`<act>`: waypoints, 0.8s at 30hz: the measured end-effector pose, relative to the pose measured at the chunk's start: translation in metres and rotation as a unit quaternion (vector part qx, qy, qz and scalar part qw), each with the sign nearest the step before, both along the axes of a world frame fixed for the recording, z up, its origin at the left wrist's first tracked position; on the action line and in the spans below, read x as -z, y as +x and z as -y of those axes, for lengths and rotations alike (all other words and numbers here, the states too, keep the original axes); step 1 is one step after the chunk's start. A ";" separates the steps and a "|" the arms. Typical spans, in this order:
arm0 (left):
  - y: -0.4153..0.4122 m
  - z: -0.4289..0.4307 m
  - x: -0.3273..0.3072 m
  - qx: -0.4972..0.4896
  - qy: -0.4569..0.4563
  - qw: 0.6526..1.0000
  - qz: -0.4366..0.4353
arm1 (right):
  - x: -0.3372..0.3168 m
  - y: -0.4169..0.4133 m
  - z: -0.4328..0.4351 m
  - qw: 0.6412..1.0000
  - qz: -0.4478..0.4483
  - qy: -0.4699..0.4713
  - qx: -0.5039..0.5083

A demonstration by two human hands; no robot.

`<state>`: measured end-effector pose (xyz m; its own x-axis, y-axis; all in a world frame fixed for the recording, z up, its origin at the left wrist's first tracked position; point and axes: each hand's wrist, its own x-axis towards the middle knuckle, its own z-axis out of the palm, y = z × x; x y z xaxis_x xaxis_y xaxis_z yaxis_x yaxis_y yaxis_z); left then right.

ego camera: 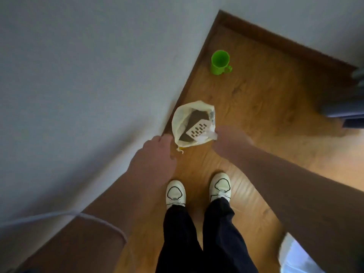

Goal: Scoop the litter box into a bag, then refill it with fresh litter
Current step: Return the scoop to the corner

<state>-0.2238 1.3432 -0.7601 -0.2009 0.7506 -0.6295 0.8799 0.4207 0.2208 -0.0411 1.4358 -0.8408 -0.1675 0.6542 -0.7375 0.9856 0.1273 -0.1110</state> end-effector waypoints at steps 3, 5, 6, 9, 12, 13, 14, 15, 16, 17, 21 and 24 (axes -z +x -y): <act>-0.008 0.004 0.017 -0.016 -0.015 1.000 -0.012 | 0.019 -0.014 -0.012 1.000 0.004 -0.002 -0.011; -0.011 0.003 0.016 -0.015 -0.011 1.000 -0.016 | 0.019 -0.016 -0.014 1.000 0.009 -0.010 -0.008; -0.011 0.001 0.010 -0.013 -0.007 1.000 -0.015 | 0.013 -0.017 -0.015 1.000 0.009 -0.016 0.004; -0.009 -0.007 -0.018 0.007 0.006 1.000 -0.011 | -0.021 -0.013 -0.016 0.999 -0.009 -0.018 0.042; -0.002 -0.015 -0.059 0.037 0.026 0.999 -0.015 | -0.086 0.000 -0.009 0.996 -0.039 -0.011 0.085; 0.001 -0.017 -0.075 0.051 0.036 0.998 -0.019 | -0.113 0.005 -0.005 0.995 -0.047 0.000 0.088; 0.005 -0.019 -0.091 0.061 0.046 0.997 -0.022 | -0.139 0.011 0.000 0.995 -0.056 0.016 0.082; 0.010 -0.020 -0.110 0.067 0.056 0.996 -0.022 | -0.166 0.017 0.006 0.994 -0.066 0.034 0.079; 0.015 -0.020 -0.130 0.074 0.065 0.995 -0.019 | -0.193 0.024 0.013 0.992 -0.077 0.054 0.082; 0.020 -0.020 -0.151 0.084 0.073 0.994 -0.014 | -0.220 0.031 0.020 0.990 -0.086 0.071 0.090; 0.049 -0.008 -0.245 0.128 0.104 0.986 0.011 | -0.330 0.065 0.065 0.975 -0.114 0.122 0.147; 0.080 0.004 -0.320 0.172 0.146 0.973 0.042 | -0.414 0.091 0.106 0.958 -0.128 0.177 0.184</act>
